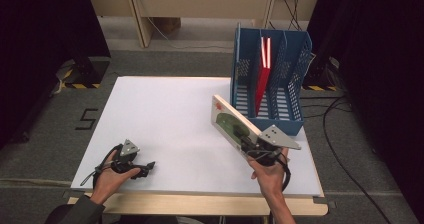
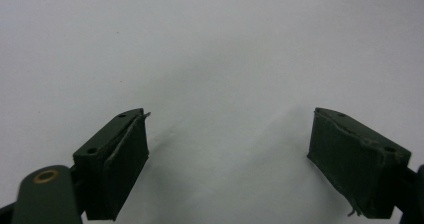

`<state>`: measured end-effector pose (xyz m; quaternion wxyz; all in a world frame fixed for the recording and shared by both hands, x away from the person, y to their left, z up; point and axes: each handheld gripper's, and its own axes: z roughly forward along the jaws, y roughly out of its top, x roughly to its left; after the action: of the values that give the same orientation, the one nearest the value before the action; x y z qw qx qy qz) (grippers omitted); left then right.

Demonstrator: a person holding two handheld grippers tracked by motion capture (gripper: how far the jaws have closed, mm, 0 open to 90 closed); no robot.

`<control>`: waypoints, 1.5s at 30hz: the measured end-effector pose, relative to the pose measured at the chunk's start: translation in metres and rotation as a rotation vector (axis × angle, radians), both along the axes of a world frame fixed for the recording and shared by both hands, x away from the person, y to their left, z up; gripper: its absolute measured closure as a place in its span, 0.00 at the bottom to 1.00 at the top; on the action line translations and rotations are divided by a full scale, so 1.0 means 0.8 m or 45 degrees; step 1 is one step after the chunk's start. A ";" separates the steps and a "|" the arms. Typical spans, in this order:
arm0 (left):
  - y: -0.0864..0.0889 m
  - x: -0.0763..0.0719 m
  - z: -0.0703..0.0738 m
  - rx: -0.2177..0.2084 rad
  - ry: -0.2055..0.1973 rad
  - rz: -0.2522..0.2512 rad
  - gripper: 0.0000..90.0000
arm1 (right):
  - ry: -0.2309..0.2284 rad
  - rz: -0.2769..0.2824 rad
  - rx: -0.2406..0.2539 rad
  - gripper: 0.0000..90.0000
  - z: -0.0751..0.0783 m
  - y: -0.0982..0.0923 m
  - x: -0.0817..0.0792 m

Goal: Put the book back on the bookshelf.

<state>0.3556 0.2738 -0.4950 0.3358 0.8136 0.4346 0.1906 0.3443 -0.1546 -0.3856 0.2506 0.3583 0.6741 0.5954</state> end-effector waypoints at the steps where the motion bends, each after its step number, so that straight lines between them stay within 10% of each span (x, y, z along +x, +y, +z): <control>1: 0.000 0.000 0.000 0.000 0.002 -0.001 0.17 | -0.002 -0.016 -0.008 0.84 0.002 -0.007 -0.002; 19: -0.001 0.002 -0.002 -0.003 0.009 0.001 0.17 | -0.031 -0.280 0.043 0.84 0.037 -0.115 -0.005; 45: -0.002 0.003 -0.003 -0.013 0.011 -0.002 0.17 | 0.036 -0.691 -0.044 0.84 0.050 -0.160 0.146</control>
<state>0.3582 0.2726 -0.4971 0.3383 0.8130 0.4364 0.1846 0.4611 -0.2830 -0.3456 0.3978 0.5298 0.5668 0.4897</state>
